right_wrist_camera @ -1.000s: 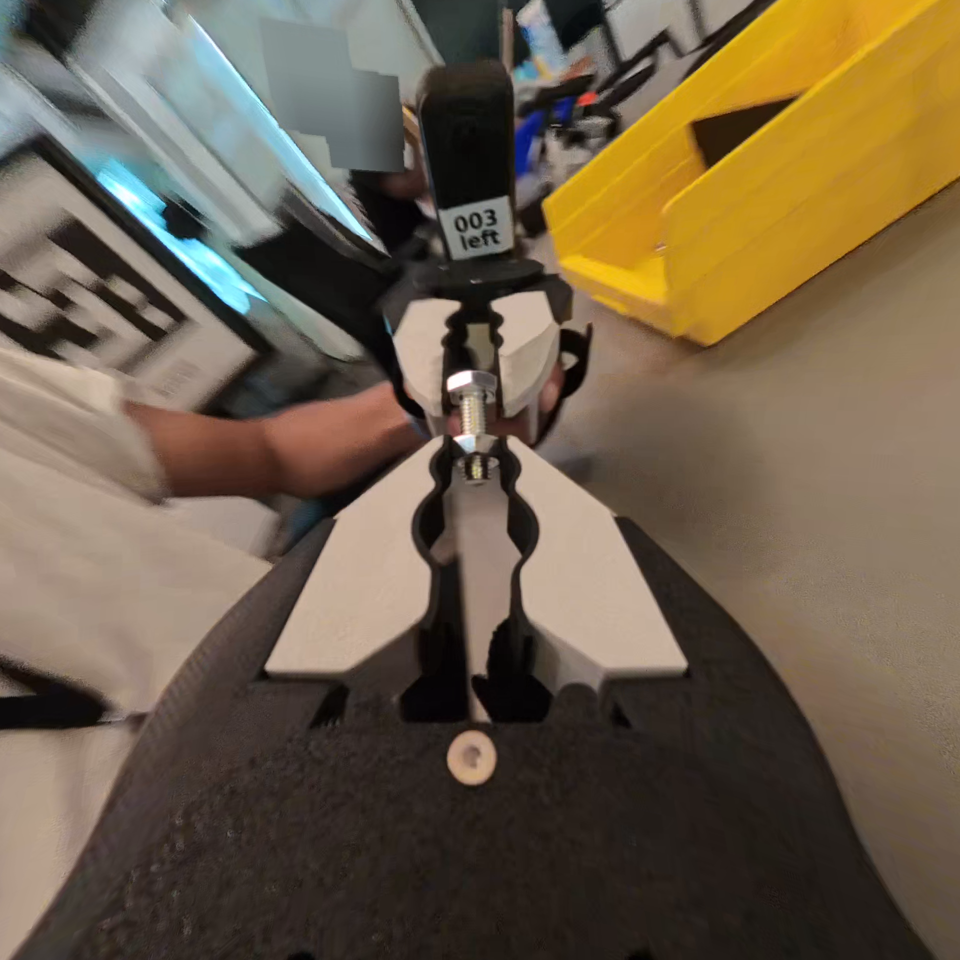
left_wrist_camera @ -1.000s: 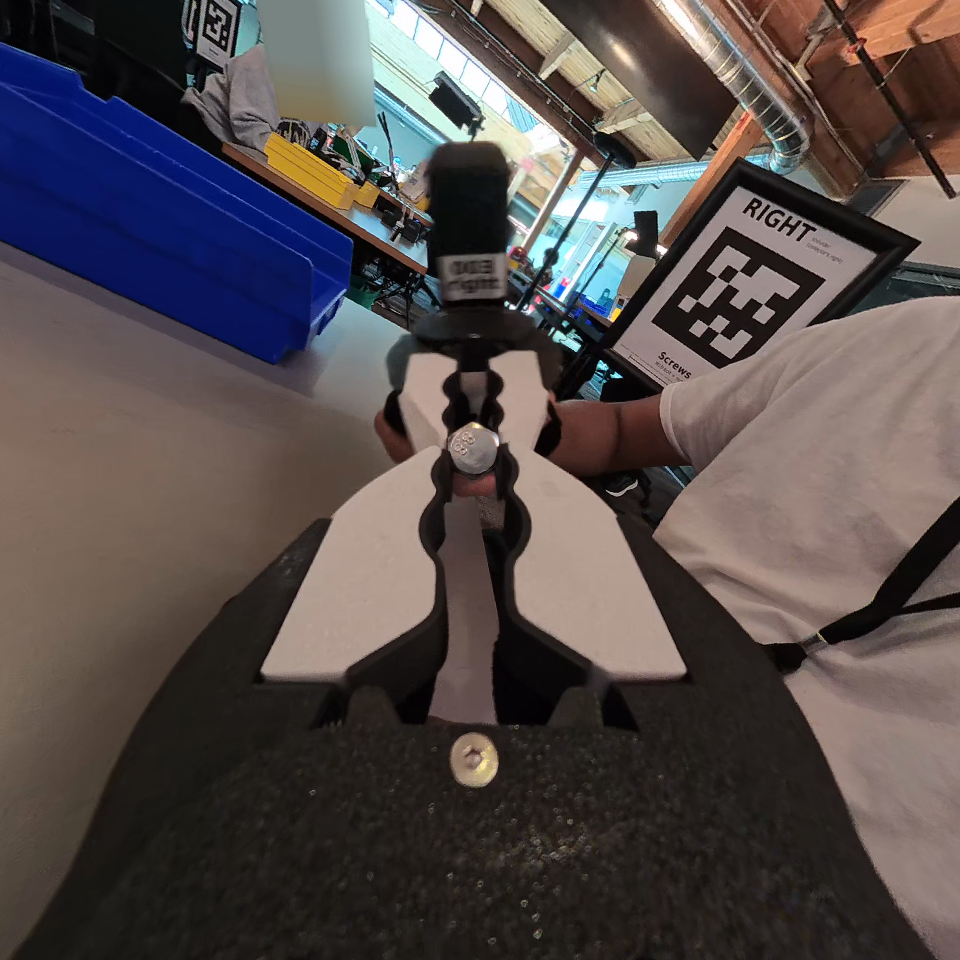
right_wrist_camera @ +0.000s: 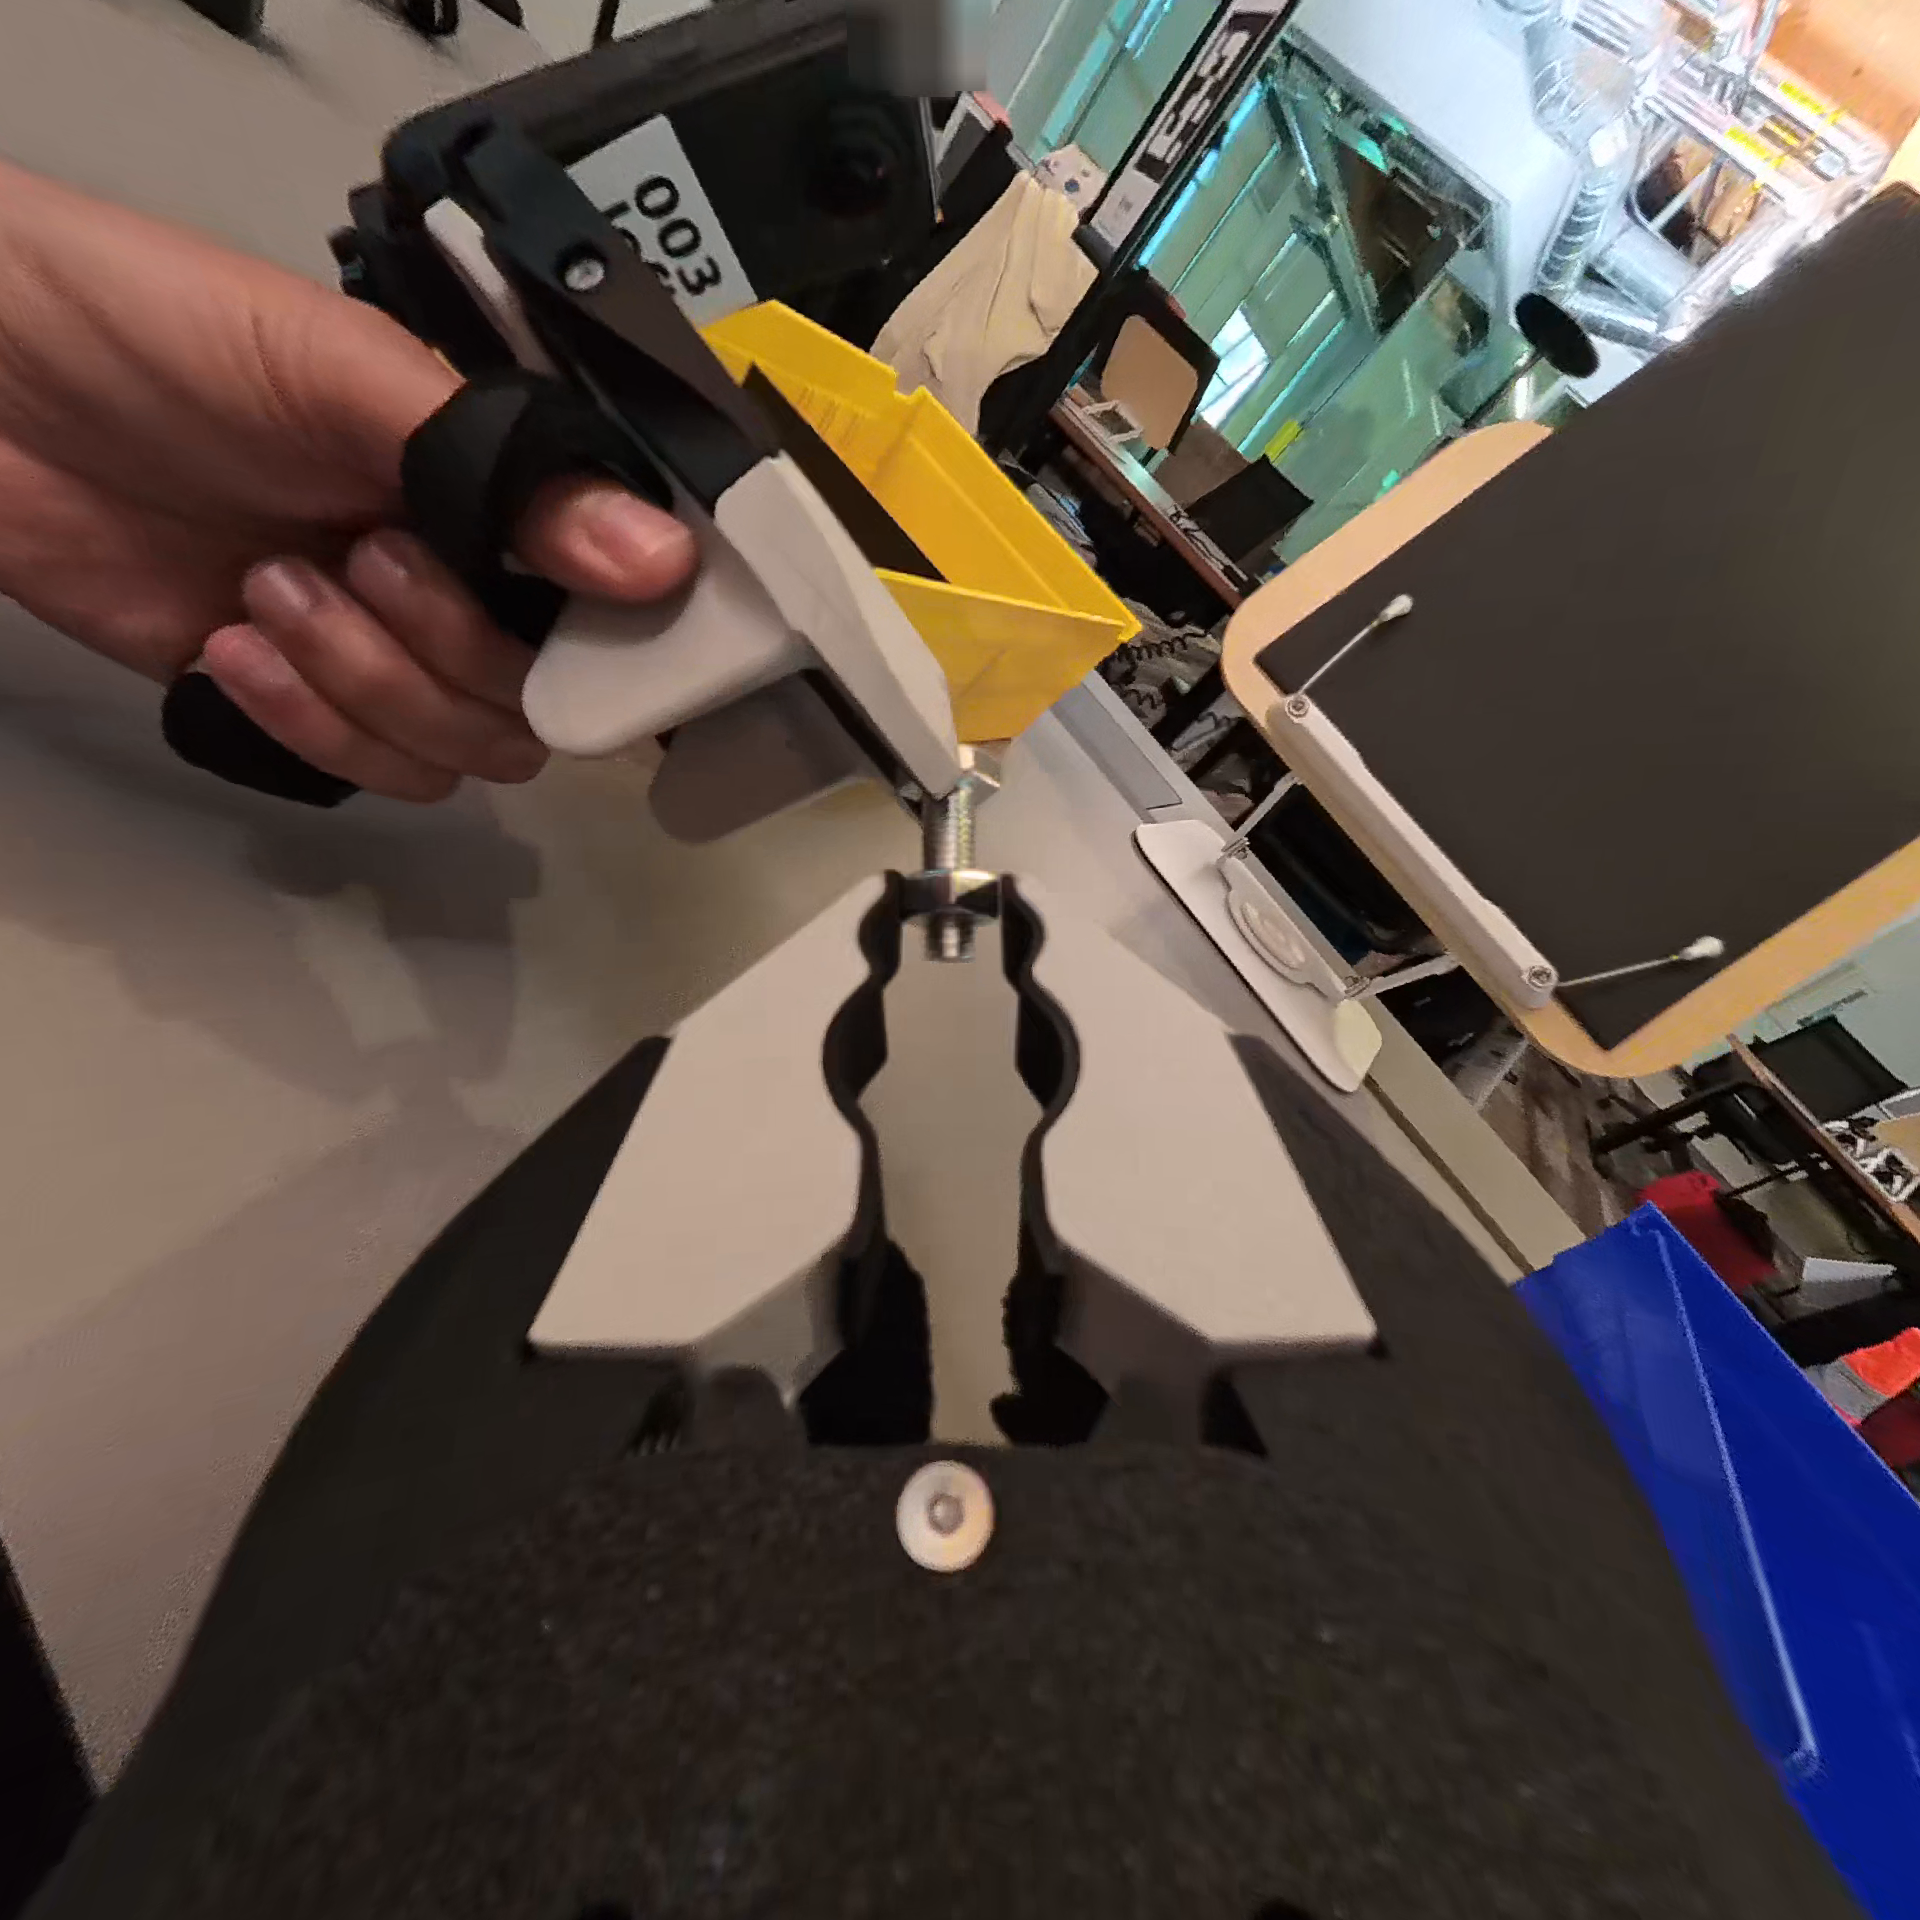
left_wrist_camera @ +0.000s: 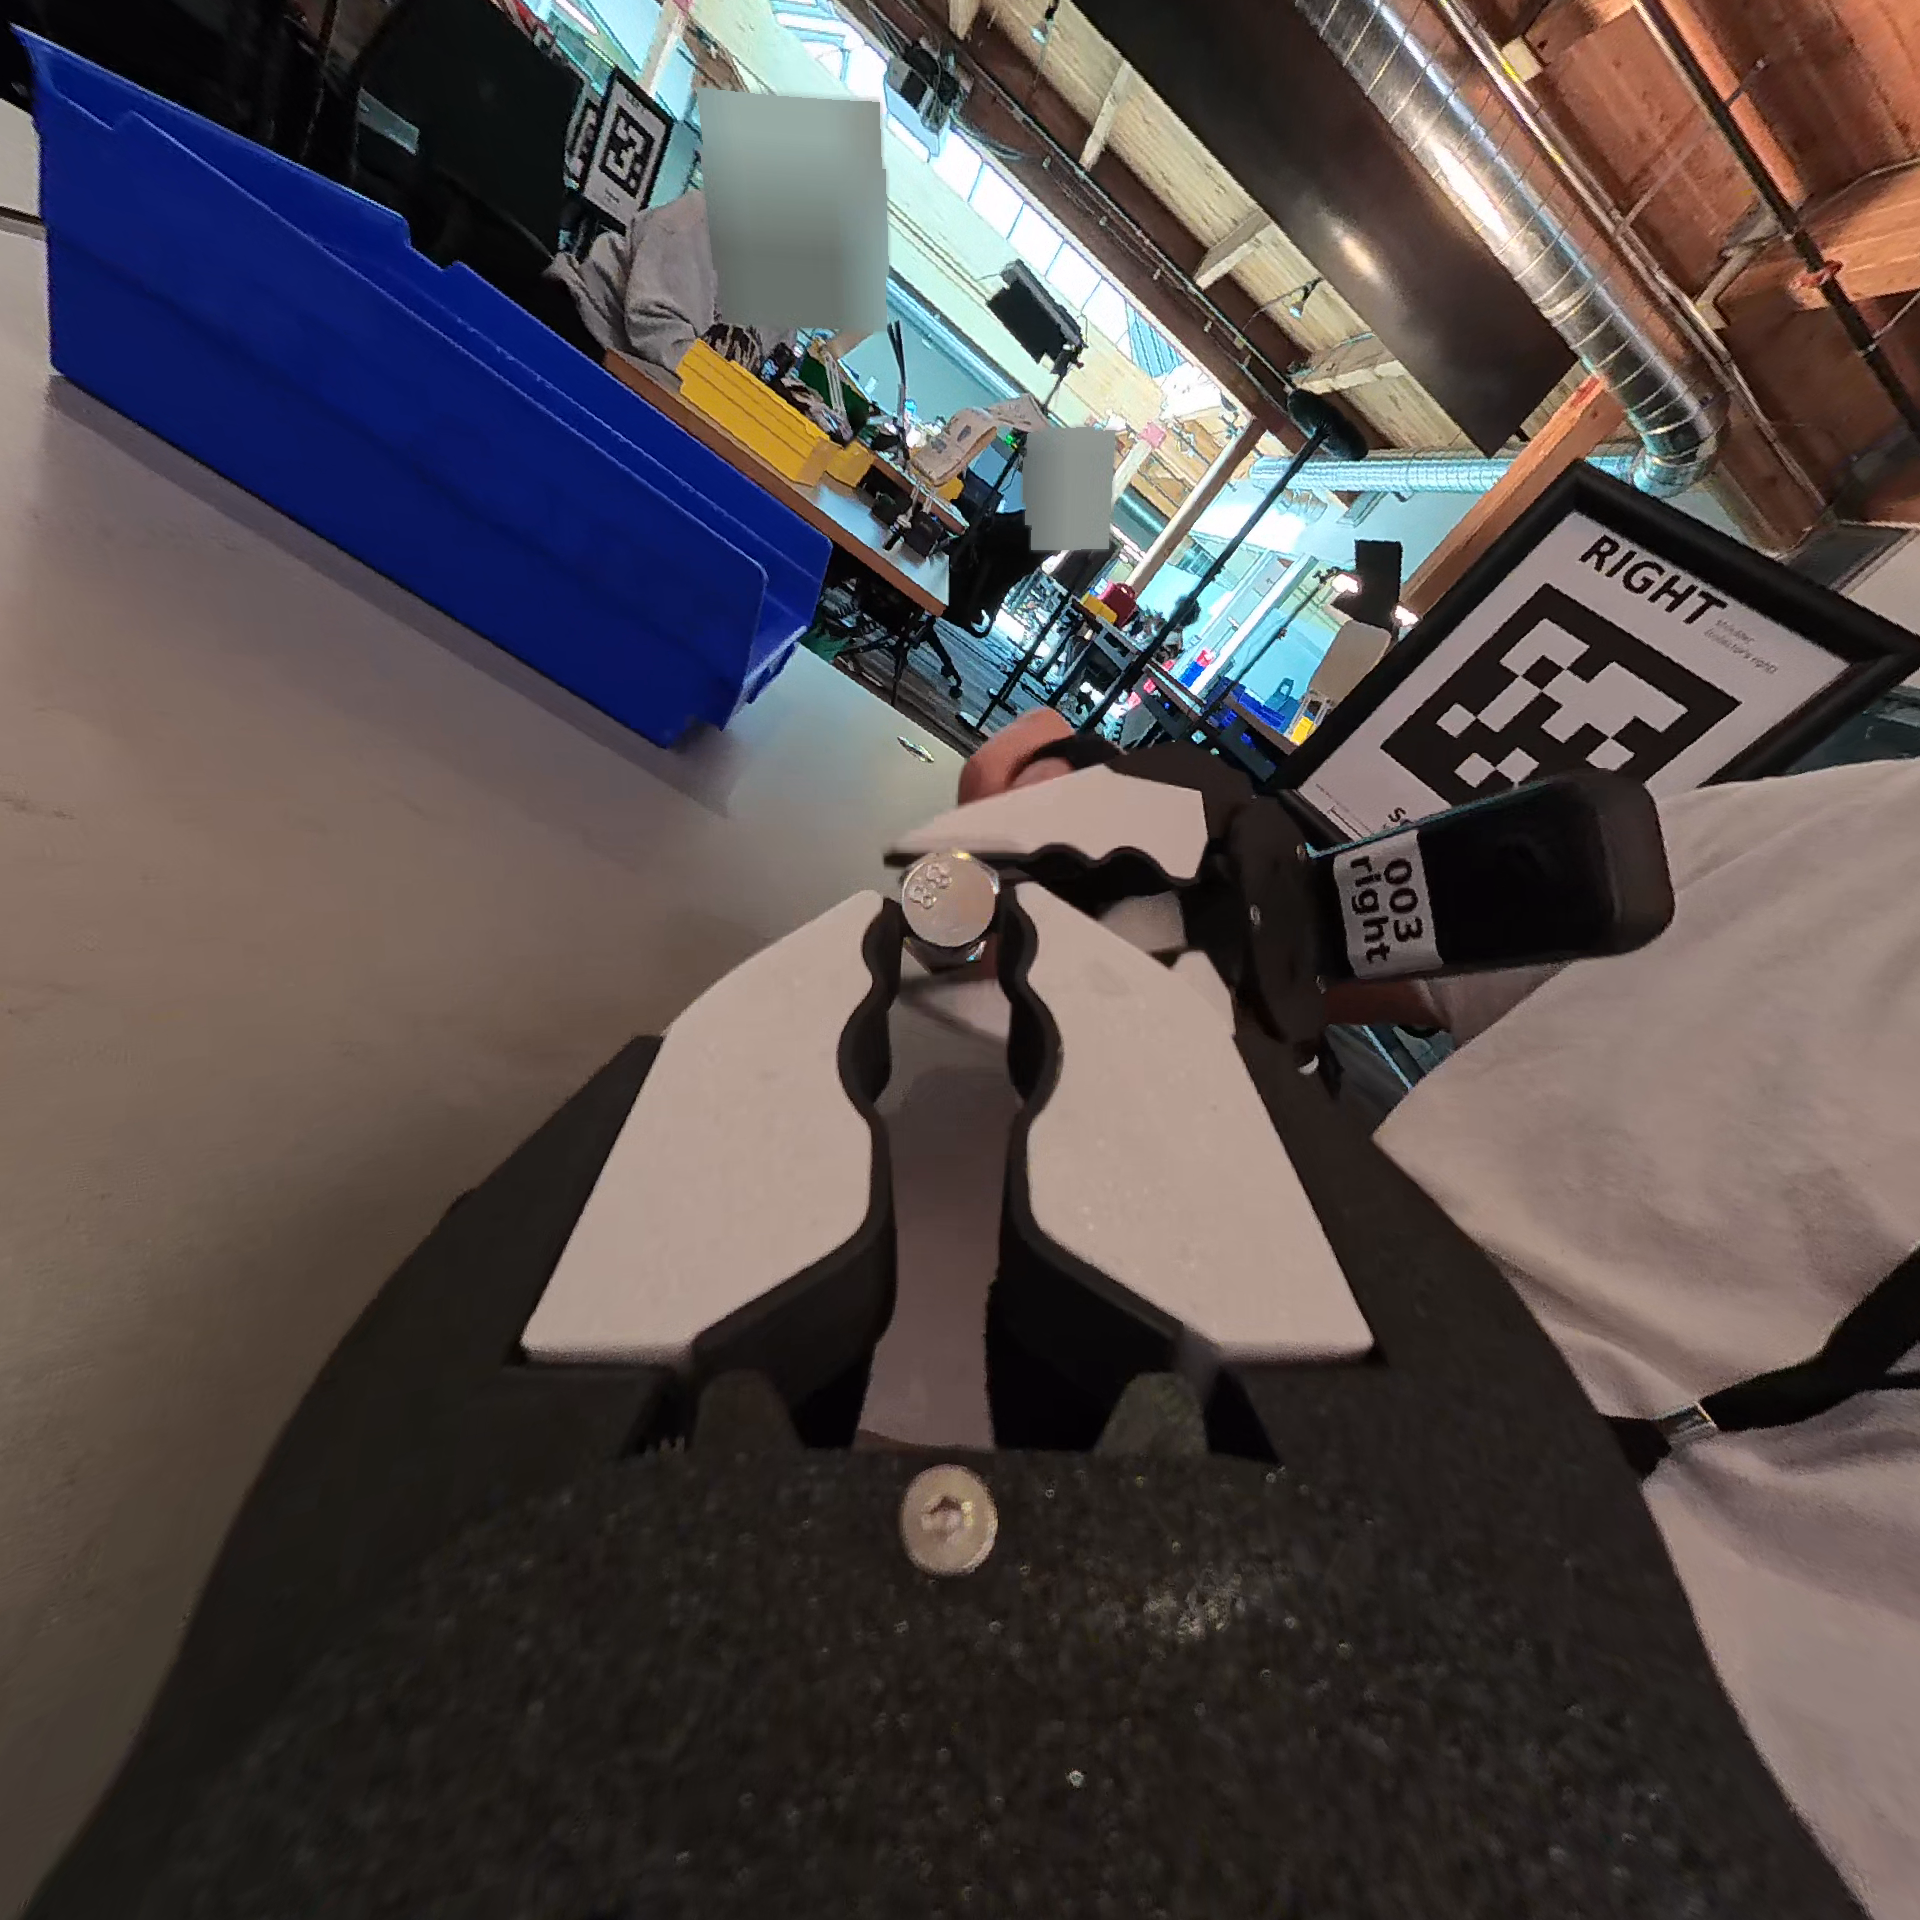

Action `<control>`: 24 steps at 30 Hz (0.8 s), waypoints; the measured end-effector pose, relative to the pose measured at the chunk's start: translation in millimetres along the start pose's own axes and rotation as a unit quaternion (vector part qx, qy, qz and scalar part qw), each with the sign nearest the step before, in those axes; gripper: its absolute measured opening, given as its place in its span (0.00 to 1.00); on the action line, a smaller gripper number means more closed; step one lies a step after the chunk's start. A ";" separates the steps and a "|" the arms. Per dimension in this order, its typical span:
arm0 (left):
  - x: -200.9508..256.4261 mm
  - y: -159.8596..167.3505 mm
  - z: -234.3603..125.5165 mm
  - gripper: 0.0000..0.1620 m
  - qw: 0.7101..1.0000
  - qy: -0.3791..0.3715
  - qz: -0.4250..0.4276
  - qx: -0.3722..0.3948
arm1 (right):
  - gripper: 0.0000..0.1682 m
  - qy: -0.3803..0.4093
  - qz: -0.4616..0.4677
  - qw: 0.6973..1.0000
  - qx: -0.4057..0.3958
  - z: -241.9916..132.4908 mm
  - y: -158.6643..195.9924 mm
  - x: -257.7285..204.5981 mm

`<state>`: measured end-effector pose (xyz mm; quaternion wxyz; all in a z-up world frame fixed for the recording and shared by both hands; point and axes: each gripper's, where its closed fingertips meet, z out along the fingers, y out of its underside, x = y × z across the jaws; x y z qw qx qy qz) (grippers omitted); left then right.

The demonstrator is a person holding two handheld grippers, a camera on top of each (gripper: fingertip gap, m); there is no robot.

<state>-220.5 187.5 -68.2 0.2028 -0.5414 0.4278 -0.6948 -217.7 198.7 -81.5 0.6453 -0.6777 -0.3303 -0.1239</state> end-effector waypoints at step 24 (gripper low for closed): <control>22.6 2.4 1.4 0.11 0.998 0.055 0.028 -0.015 | 0.20 -0.538 0.649 0.537 0.036 -30.2 -19.0 -17.8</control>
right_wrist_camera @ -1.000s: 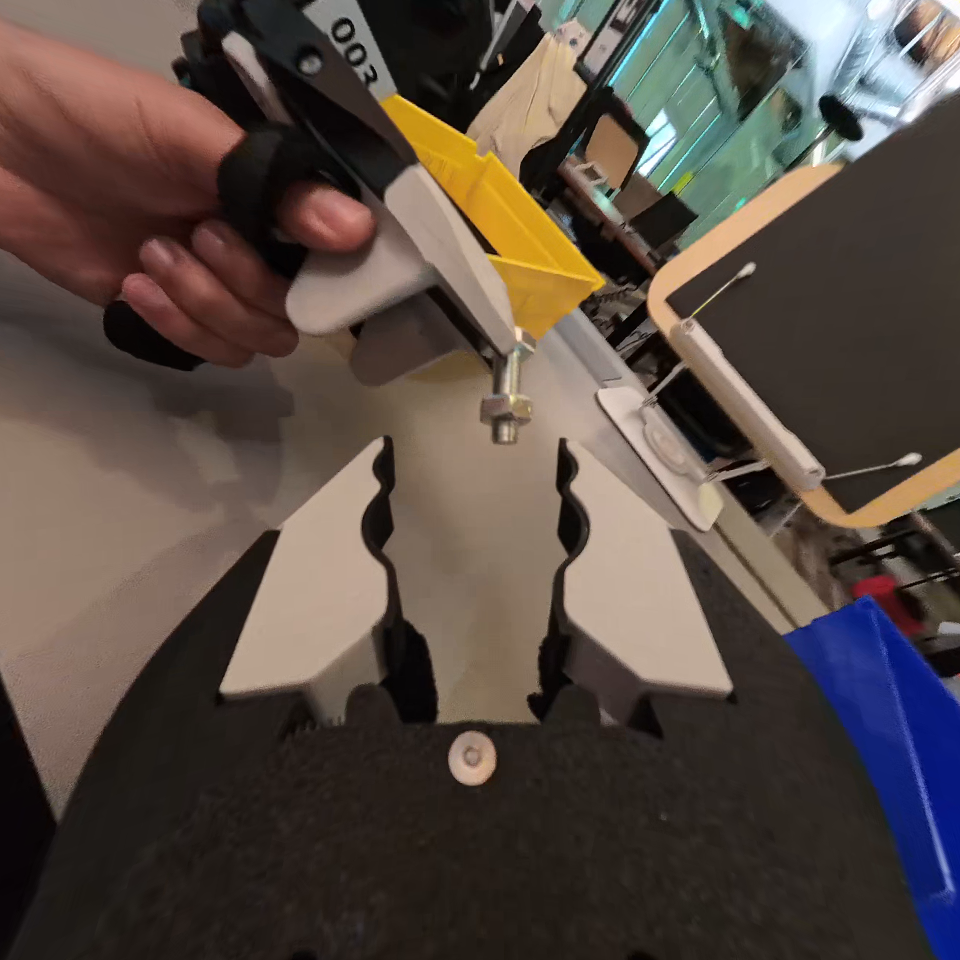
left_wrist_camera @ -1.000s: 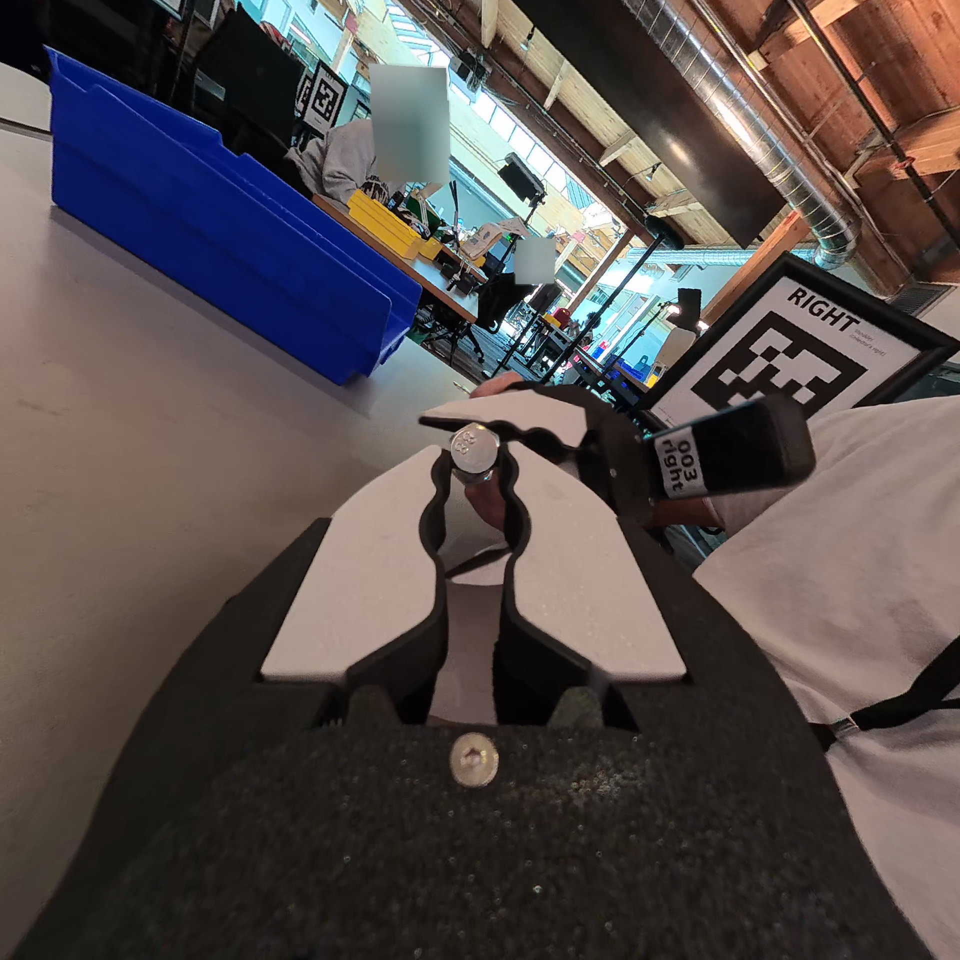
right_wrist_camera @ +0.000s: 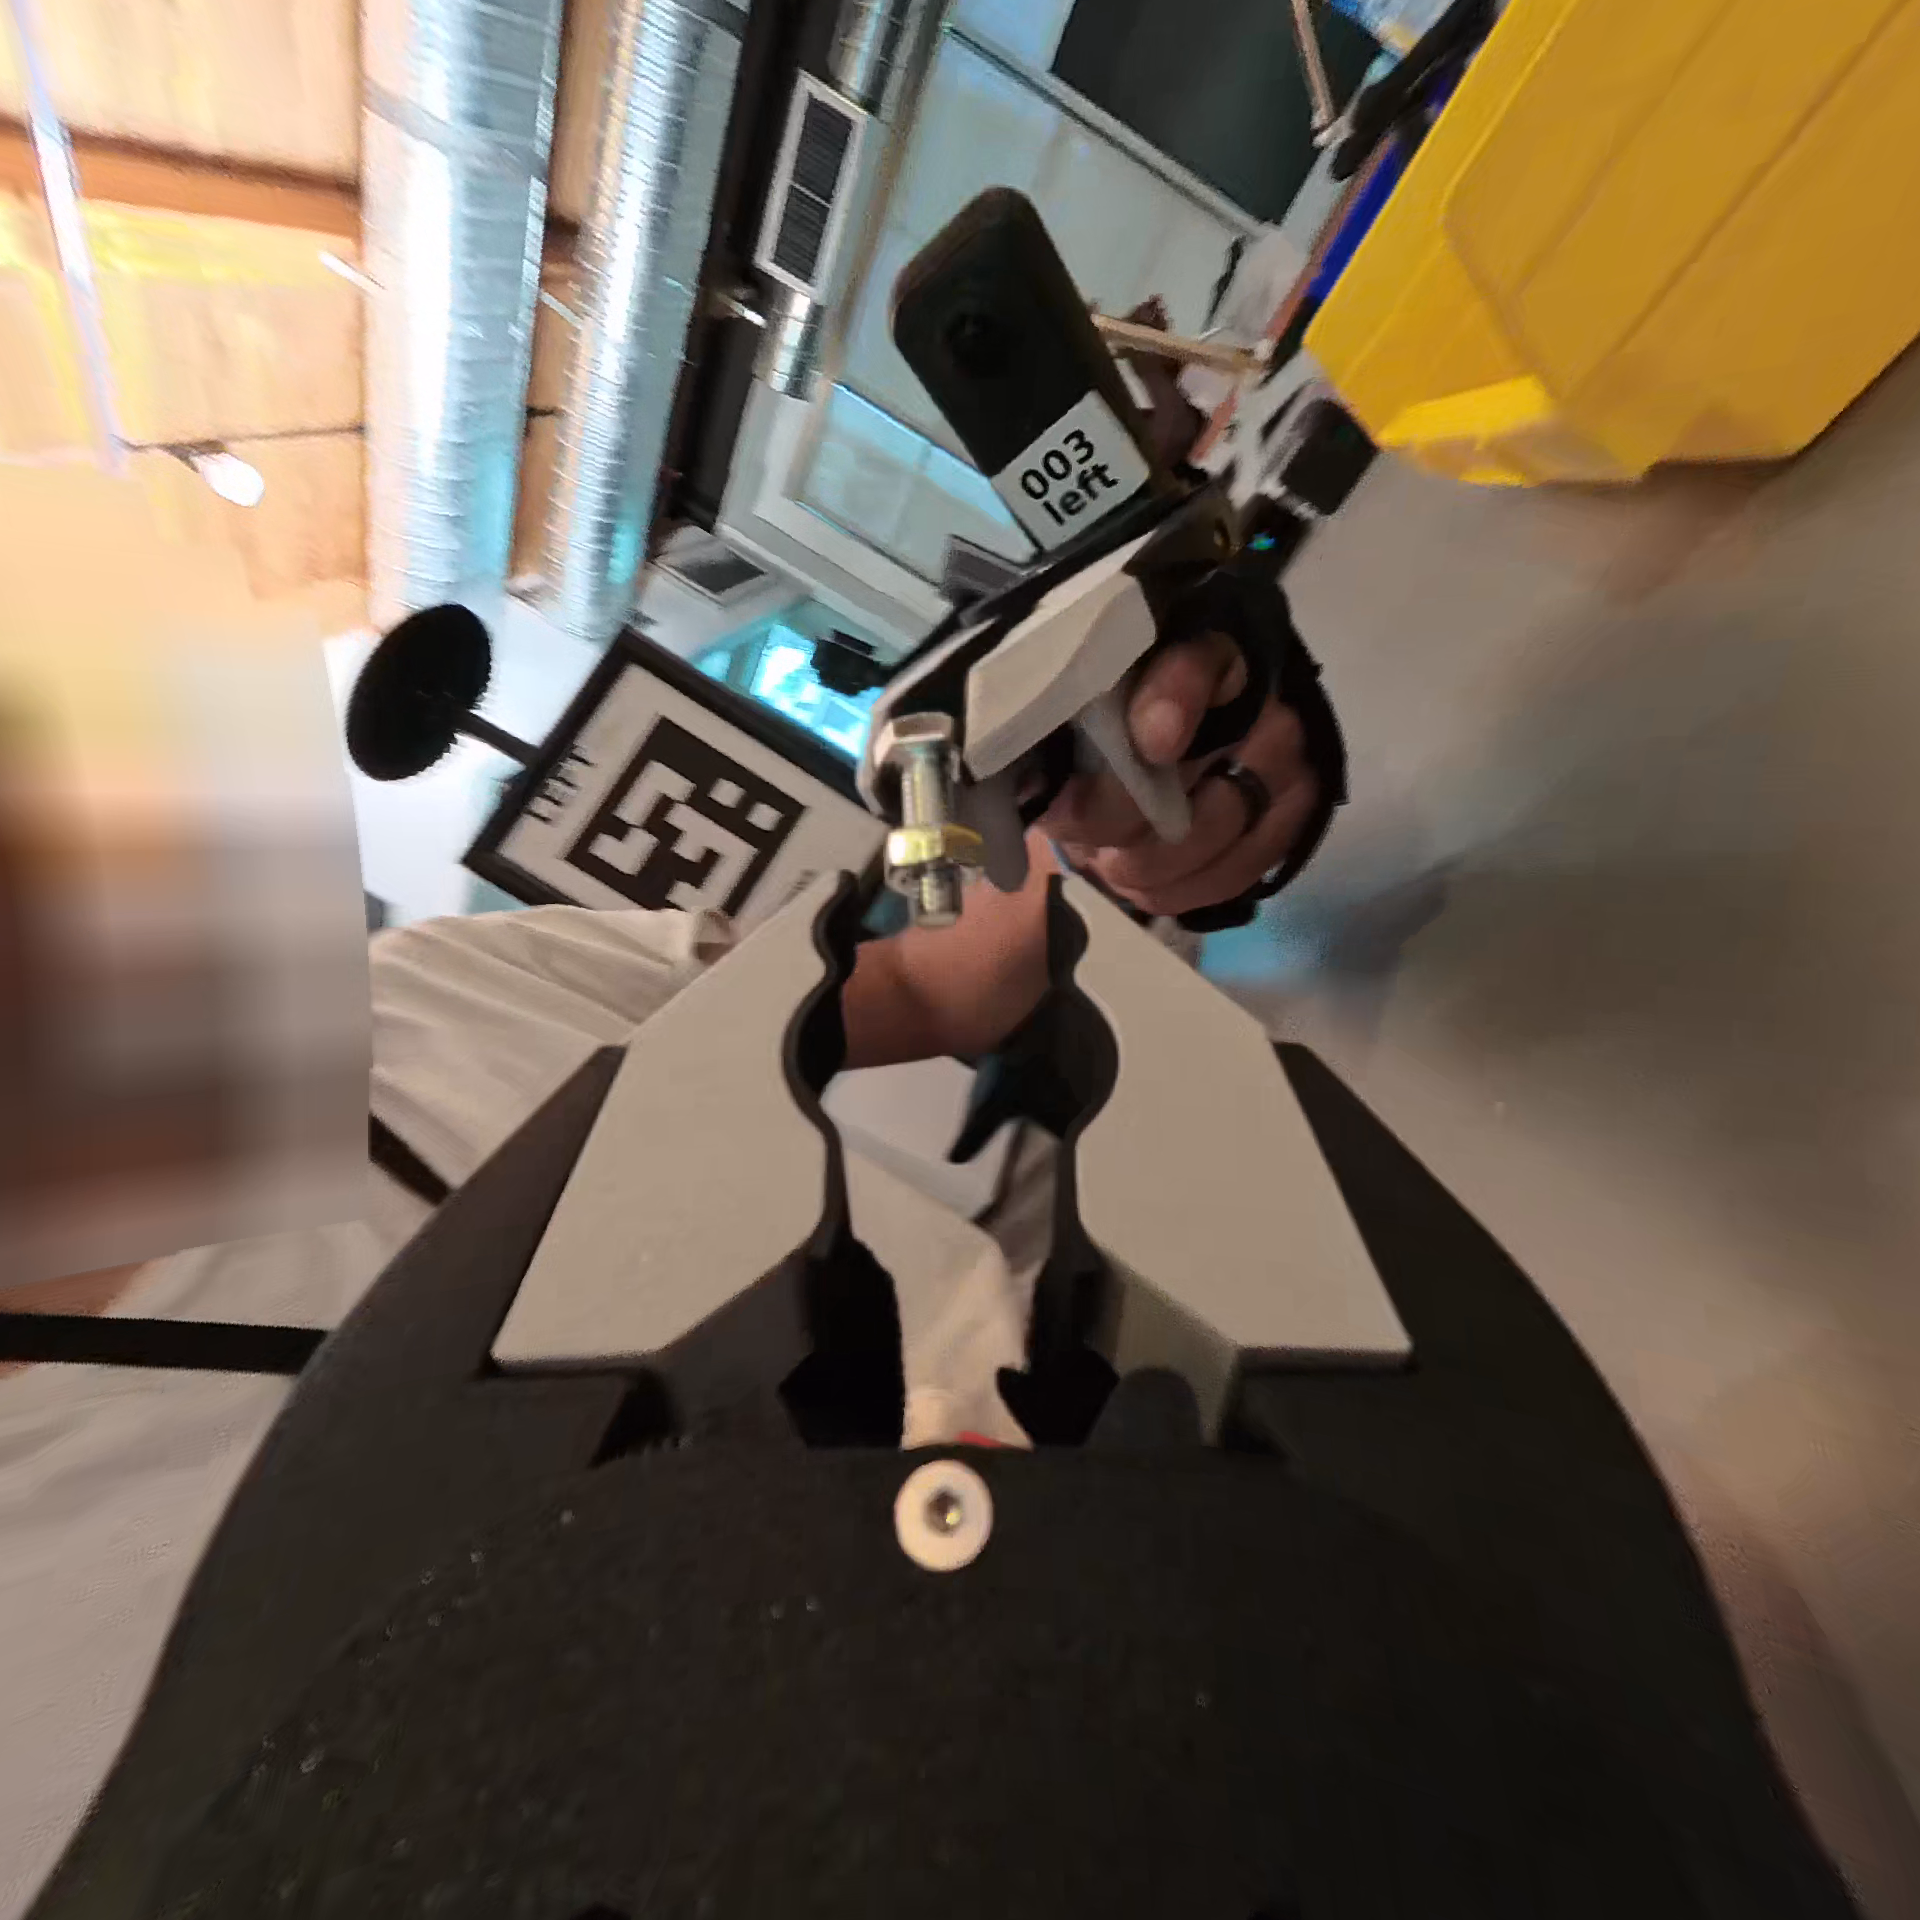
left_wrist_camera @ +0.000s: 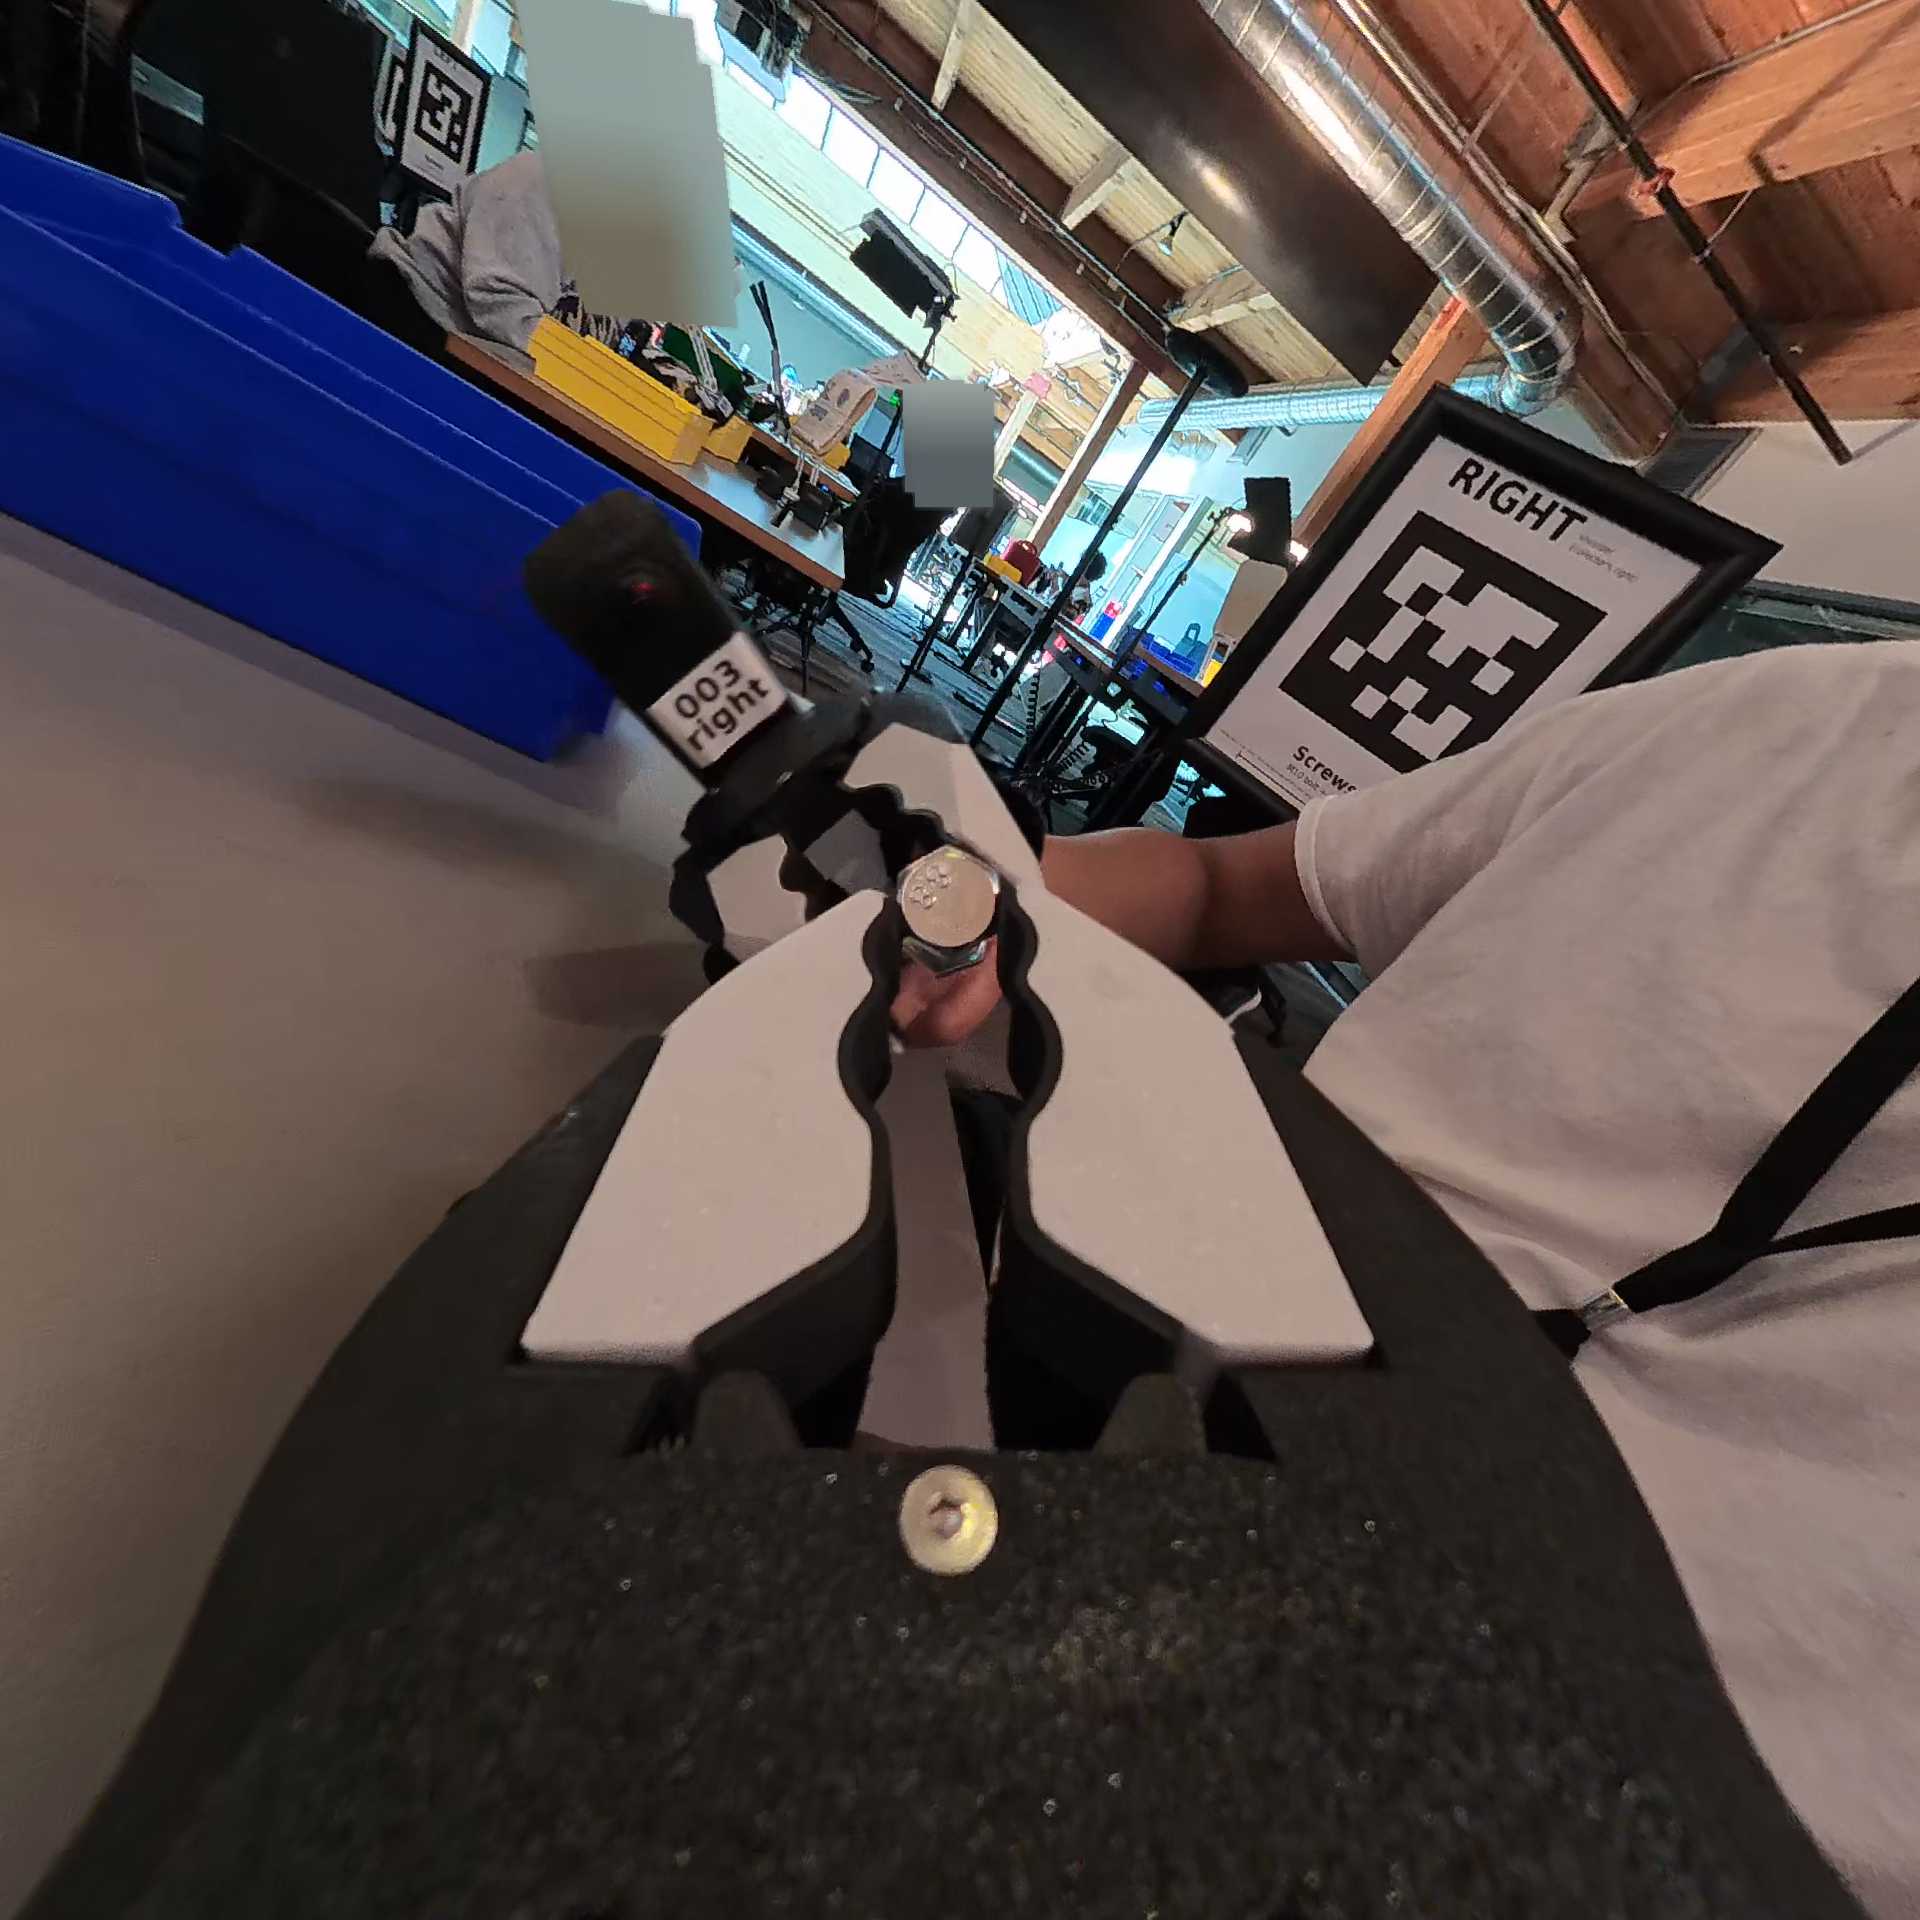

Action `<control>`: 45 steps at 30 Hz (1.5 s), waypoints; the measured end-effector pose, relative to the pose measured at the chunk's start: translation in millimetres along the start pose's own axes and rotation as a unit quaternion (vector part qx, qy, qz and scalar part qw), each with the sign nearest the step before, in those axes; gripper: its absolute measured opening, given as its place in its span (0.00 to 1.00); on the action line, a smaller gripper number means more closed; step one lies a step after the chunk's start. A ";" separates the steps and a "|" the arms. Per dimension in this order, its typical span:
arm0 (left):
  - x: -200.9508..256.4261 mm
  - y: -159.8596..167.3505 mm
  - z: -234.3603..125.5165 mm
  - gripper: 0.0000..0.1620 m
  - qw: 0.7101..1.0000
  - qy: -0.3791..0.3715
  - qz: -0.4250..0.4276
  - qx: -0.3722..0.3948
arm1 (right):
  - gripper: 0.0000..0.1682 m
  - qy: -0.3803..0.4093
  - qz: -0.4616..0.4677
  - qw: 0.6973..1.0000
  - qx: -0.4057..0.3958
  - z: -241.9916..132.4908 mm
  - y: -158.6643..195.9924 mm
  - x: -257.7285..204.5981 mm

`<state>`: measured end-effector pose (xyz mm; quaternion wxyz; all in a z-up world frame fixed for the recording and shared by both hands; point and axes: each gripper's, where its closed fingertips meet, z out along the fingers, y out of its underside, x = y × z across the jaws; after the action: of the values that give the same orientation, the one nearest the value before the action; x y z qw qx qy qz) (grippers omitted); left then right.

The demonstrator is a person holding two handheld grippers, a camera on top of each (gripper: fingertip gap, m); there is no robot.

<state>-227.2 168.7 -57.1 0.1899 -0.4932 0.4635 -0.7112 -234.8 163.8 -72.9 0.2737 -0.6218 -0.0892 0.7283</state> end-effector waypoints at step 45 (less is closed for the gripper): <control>-27.2 -11.2 -14.2 0.27 0.997 -0.071 -0.018 0.034 | 0.05 0.684 -0.209 0.688 0.123 -370.6 -201.9 13.4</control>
<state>-225.6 200.8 -63.1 0.2263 -0.5438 0.4156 -0.6931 176.0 261.1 -67.6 0.4780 -0.8737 0.0850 0.0292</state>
